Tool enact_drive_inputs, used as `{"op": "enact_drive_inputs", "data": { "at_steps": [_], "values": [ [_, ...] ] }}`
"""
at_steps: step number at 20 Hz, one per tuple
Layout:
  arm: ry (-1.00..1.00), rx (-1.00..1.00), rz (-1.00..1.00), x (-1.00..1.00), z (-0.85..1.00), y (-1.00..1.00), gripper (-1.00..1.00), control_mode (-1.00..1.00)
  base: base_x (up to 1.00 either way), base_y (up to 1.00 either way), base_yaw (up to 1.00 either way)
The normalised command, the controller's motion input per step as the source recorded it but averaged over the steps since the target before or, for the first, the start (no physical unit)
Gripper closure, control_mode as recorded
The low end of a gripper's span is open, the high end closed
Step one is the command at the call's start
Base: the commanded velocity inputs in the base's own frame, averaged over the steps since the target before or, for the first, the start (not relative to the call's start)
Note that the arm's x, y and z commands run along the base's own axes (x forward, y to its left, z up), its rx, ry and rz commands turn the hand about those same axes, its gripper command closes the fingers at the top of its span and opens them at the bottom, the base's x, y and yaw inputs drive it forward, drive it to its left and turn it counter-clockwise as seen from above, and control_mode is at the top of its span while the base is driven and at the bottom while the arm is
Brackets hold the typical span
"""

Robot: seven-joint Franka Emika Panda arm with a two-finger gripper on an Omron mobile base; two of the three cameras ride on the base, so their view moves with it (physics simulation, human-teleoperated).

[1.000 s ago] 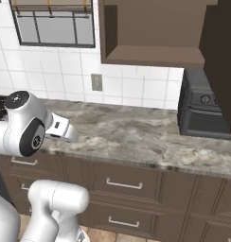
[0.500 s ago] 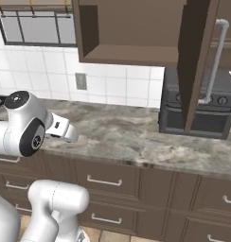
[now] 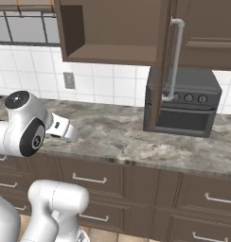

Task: Open the cabinet and move the ladle to the pot. Then close the cabinet.

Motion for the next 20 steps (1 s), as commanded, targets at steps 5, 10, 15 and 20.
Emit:
{"op": "enact_drive_inputs", "data": {
  "at_steps": [5,10,15,20],
  "values": [
    [0.0,0.0,0.0,0.0,0.0,0.0,-1.0,1.0,0.06,-0.29,0.0],
    [0.0,0.0,0.0,0.0,0.0,0.0,-1.0,1.0,0.21,-0.06,0.0],
    [0.0,0.0,0.0,0.0,0.0,0.0,-1.0,1.0,0.31,-0.12,0.0],
    [0.0,0.0,0.0,0.0,0.0,0.0,-1.0,1.0,0.41,-0.14,0.0]
  ]
}}
